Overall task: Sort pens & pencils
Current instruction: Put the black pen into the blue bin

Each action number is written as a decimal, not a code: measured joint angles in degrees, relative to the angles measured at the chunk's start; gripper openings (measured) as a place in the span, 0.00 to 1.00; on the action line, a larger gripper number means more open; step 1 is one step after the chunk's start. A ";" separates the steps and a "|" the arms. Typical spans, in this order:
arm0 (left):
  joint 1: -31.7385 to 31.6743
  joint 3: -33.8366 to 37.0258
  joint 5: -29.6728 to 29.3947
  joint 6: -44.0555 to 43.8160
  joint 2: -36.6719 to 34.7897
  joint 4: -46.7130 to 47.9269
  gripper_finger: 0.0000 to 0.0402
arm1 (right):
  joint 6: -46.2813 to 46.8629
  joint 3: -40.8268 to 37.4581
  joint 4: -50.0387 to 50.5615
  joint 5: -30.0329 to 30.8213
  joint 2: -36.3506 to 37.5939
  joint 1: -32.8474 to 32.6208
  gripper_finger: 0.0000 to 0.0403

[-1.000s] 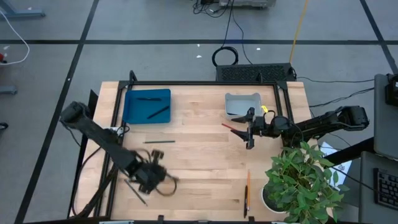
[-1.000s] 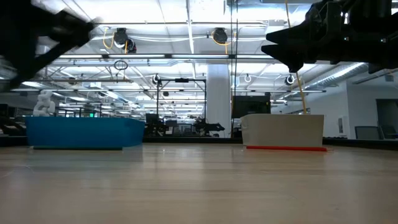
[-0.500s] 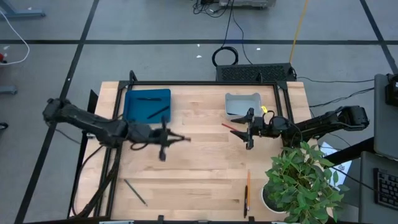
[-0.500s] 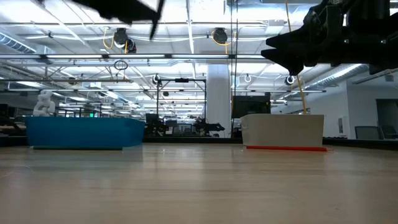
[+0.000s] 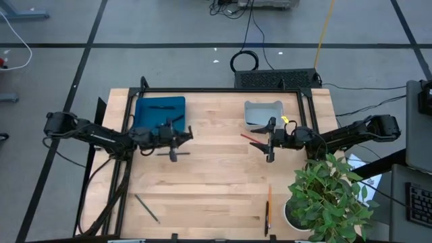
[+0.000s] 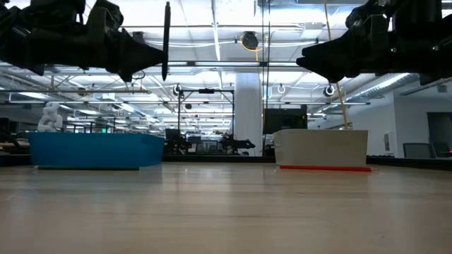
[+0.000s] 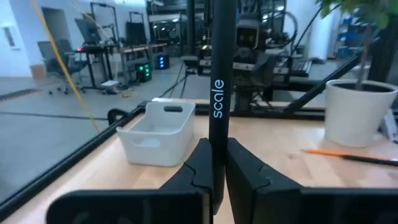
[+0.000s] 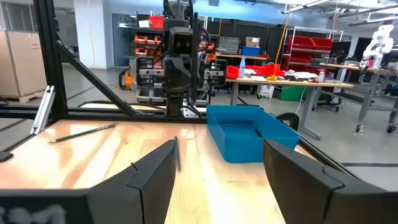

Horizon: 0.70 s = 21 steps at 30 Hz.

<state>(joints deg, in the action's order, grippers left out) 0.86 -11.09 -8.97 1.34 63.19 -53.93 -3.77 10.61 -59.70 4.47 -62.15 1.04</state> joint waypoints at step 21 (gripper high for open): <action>0.04 0.02 0.19 -1.11 -0.21 1.81 0.05 | 0.71 0.00 0.00 -0.01 -0.02 0.00 0.56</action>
<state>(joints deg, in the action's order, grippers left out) 0.91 -11.07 -8.78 0.23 62.98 -52.11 -3.06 10.61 -59.70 4.46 -62.17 1.04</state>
